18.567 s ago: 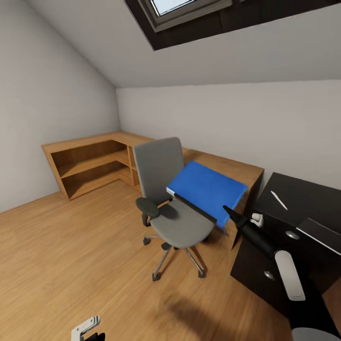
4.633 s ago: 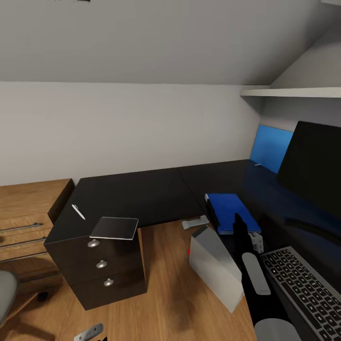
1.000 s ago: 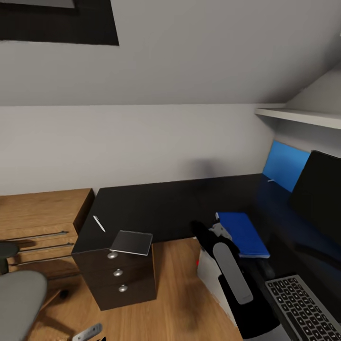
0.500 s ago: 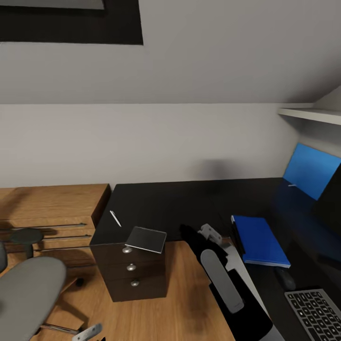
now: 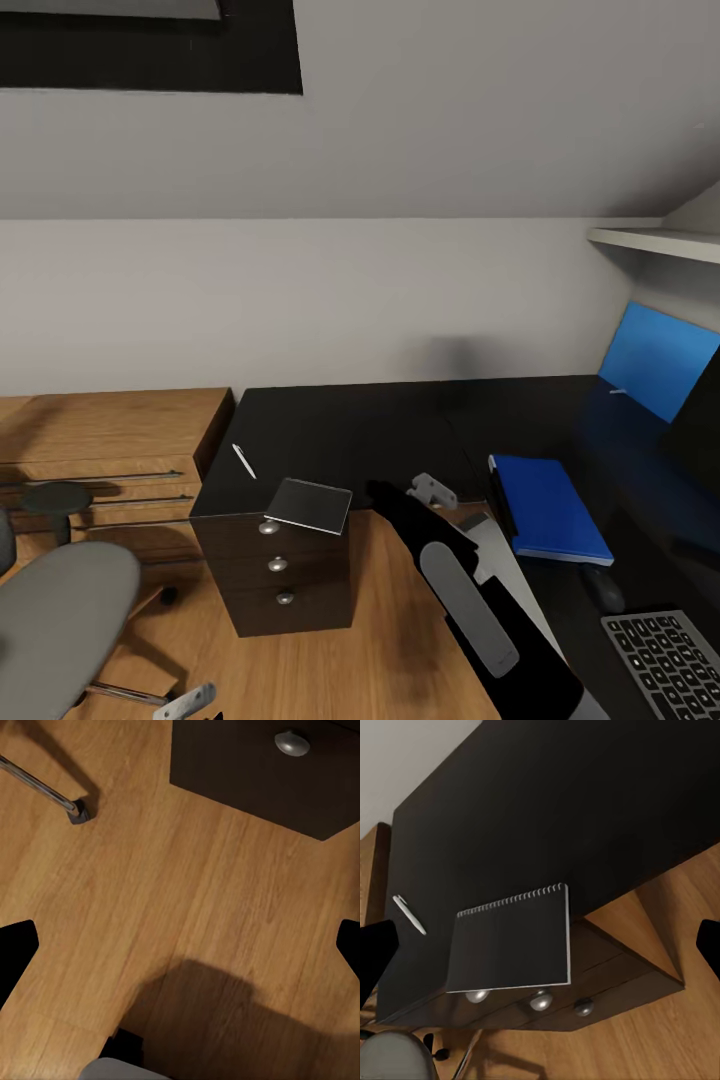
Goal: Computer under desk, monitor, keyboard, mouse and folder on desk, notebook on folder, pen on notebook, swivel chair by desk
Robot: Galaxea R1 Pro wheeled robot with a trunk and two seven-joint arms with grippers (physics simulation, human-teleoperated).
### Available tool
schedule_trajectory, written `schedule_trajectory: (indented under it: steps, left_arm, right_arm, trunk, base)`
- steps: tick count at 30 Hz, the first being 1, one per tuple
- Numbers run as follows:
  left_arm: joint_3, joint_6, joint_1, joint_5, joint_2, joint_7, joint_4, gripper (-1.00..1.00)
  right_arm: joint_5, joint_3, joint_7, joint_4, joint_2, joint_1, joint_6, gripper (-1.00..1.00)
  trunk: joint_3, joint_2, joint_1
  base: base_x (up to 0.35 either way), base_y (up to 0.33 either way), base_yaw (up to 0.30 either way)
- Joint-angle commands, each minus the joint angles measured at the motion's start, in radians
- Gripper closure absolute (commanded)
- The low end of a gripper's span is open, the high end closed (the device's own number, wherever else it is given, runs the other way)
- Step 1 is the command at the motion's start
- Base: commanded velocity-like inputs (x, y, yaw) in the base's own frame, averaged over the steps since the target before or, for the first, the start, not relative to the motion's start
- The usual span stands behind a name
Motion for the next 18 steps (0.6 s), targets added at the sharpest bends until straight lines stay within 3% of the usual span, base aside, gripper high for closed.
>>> schedule_trajectory:
  steps: [1, 8, 9, 11, 18]
  left_arm:
    - [0.001, 0.006, 0.000, 0.009, -0.001, 0.003, -0.002, -1.00]
    - [0.001, 0.006, 0.000, 0.009, -0.001, 0.003, -0.002, -1.00]
    - [0.001, 0.006, 0.000, 0.009, -0.001, 0.003, -0.002, -1.00]
    - [0.001, 0.006, 0.000, 0.010, -0.001, 0.003, -0.002, -1.00]
    - [0.001, 0.006, 0.000, 0.010, -0.001, 0.003, -0.002, -1.00]
  right_arm:
    - [-0.004, 0.001, -0.001, -0.001, 0.000, -0.001, 0.003, -1.00]
    - [-0.004, 0.001, 0.007, -0.002, -0.001, -0.001, 0.000, -1.00]
    - [-0.007, 0.001, 0.063, 0.001, -0.005, -0.001, 0.000, -1.00]
    - [-0.007, 0.002, 0.067, 0.003, -0.005, -0.001, 0.000, -1.00]
    - [-0.004, 0.004, 0.069, 0.004, -0.001, -0.001, -0.001, -1.00]
  trunk:
    - [-0.001, -0.001, 0.000]
    - [-0.001, -0.001, 0.000]
    - [-0.001, -0.001, 0.000]
    - [-0.001, -0.001, 0.000]
    - [-0.001, -0.001, 0.000]
  base:
    - [0.000, 0.000, 0.000]
    - [0.000, 0.000, 0.000]
    - [0.000, 0.000, 0.000]
    - [0.000, 0.000, 0.000]
    - [0.000, 0.000, 0.251]
